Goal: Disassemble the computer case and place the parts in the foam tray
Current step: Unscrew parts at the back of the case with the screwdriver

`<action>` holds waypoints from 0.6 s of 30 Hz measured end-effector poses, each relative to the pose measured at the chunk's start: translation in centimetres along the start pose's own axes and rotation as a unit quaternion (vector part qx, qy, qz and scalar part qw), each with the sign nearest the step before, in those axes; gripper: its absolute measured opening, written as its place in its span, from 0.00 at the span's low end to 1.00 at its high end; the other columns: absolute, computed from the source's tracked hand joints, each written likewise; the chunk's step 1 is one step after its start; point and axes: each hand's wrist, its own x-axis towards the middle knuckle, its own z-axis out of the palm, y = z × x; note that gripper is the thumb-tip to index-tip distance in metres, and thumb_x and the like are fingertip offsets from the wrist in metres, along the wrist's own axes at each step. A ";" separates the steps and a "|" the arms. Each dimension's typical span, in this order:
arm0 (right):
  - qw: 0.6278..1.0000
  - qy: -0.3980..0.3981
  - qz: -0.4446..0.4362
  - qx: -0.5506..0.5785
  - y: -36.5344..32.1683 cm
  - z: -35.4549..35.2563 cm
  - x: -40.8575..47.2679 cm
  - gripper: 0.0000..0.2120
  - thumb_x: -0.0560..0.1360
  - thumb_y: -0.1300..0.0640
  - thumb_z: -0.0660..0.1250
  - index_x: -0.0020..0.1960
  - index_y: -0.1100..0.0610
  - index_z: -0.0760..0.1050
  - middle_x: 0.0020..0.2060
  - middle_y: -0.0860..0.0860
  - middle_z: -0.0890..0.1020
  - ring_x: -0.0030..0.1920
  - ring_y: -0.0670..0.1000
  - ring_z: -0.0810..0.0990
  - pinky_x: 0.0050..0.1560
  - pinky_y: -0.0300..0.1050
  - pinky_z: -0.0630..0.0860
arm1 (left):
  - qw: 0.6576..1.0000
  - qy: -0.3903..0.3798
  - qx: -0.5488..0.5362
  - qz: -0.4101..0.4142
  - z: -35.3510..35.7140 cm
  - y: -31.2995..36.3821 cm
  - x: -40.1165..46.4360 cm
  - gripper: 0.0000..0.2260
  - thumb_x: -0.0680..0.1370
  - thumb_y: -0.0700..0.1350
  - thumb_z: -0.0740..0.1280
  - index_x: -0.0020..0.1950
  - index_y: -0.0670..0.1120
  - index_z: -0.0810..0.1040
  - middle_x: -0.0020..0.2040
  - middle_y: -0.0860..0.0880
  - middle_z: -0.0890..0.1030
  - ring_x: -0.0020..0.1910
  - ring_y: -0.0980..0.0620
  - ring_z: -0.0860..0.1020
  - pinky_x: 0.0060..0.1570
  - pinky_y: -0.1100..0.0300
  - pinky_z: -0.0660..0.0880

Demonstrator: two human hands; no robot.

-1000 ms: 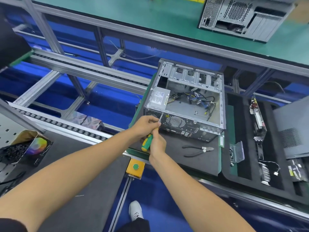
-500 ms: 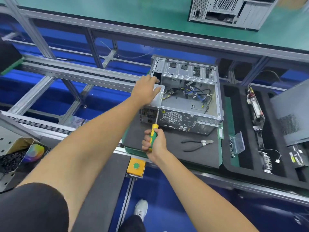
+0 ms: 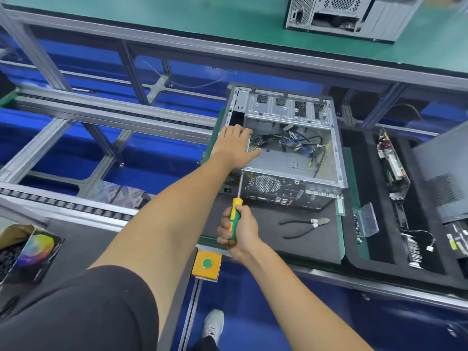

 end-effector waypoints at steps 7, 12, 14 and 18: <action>0.993 0.086 -0.022 -0.073 0.4 1.0 0.4 0.16 0.79 0.51 0.58 0.35 0.55 0.69 0.23 0.50 0.69 0.19 0.50 0.62 0.24 0.35 0.60 | 1.000 0.015 -0.010 -0.002 -0.1 0.0 0.0 0.33 0.79 0.69 0.54 0.76 0.49 0.65 0.67 0.45 0.70 0.70 0.42 0.66 0.74 0.47 0.60; 0.956 0.185 -0.113 -0.200 1.3 1.8 0.9 0.15 0.78 0.50 0.58 0.36 0.56 0.72 0.25 0.52 0.75 0.26 0.55 0.71 0.30 0.47 0.69 | 1.000 0.024 -0.003 0.003 0.1 0.0 0.1 0.33 0.78 0.70 0.54 0.75 0.49 0.66 0.66 0.45 0.71 0.68 0.42 0.68 0.73 0.47 0.62; 0.919 0.230 -0.152 -0.283 2.0 2.1 1.2 0.16 0.79 0.48 0.55 0.39 0.54 0.75 0.35 0.54 0.83 0.37 0.60 0.80 0.42 0.55 0.76 | 1.000 0.030 -0.004 0.004 0.1 -0.1 0.1 0.33 0.78 0.70 0.53 0.74 0.49 0.67 0.65 0.45 0.71 0.67 0.42 0.68 0.72 0.47 0.62; 0.839 0.315 -0.185 -0.404 2.3 1.5 1.7 0.16 0.83 0.47 0.52 0.49 0.52 0.76 0.42 0.51 0.81 0.44 0.58 0.78 0.44 0.49 0.71 | 0.999 0.033 -0.003 0.003 0.1 0.0 -0.1 0.32 0.78 0.69 0.53 0.73 0.50 0.67 0.63 0.46 0.71 0.65 0.43 0.68 0.71 0.47 0.63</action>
